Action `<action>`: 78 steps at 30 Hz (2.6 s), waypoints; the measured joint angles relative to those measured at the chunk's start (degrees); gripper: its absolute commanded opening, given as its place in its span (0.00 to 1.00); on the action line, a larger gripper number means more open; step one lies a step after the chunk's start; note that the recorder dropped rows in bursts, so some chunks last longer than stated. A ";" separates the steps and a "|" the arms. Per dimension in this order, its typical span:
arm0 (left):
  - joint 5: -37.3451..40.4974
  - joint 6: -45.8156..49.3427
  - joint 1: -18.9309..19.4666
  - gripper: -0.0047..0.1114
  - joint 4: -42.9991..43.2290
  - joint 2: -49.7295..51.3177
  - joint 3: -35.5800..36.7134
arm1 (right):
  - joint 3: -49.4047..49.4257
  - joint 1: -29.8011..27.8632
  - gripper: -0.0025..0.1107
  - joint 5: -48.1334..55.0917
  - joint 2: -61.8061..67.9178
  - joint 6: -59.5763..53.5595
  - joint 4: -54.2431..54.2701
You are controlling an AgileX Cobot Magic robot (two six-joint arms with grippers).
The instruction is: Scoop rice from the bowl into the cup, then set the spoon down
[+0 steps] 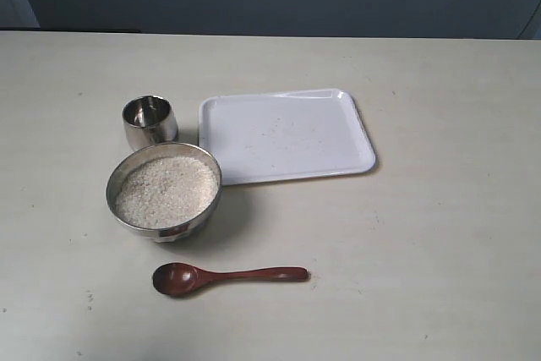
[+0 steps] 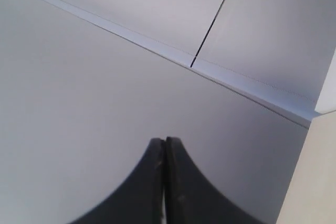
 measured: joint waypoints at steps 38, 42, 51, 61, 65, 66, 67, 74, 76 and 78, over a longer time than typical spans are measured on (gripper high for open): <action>0.00 0.00 0.00 0.04 0.00 0.00 0.00 | -55.43 28.49 0.01 81.51 58.13 -41.63 -43.94; 0.00 0.00 0.00 0.04 0.00 0.00 0.00 | -55.43 41.11 0.01 81.85 65.25 -36.17 -56.86; 0.00 0.00 0.00 0.04 0.00 0.00 0.00 | -55.43 63.17 0.01 78.54 80.80 -31.65 -66.31; 0.00 0.00 0.00 0.04 0.00 0.00 0.00 | -55.43 65.64 0.02 65.12 90.75 -29.56 -67.18; 0.00 0.00 0.00 0.04 0.00 0.00 0.00 | -55.43 65.64 0.08 62.97 92.81 -28.50 -67.21; 0.00 0.00 0.00 0.04 0.00 0.00 0.00 | -55.43 65.64 0.13 62.97 93.24 -27.98 -67.21; 0.00 0.00 0.00 0.04 0.00 0.00 0.00 | -55.43 65.64 0.18 62.97 93.56 -27.82 -67.21; 0.00 0.00 0.00 0.04 0.00 0.00 0.00 | -55.43 65.64 0.56 59.90 94.39 -27.39 -63.50; 0.00 0.00 0.00 0.04 0.00 0.00 0.00 | -55.43 65.64 0.56 59.11 94.63 -27.26 -63.50; 0.00 0.00 0.00 0.04 0.00 0.00 0.00 | -55.43 65.64 0.56 58.90 95.41 -27.26 -63.50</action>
